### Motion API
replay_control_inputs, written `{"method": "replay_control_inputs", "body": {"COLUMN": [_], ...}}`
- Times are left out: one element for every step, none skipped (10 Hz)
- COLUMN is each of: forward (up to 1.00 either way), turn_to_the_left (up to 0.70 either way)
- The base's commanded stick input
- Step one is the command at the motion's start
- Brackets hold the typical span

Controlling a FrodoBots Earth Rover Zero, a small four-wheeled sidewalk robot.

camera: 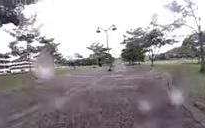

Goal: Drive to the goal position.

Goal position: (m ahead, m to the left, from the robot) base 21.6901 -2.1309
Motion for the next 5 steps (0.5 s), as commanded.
{"method": "replay_control_inputs", "body": {"forward": [0.70,0.70,0.70,0.70,0.70], "turn_to_the_left": [0.00,0.00,0.00,0.00,0.00]}}
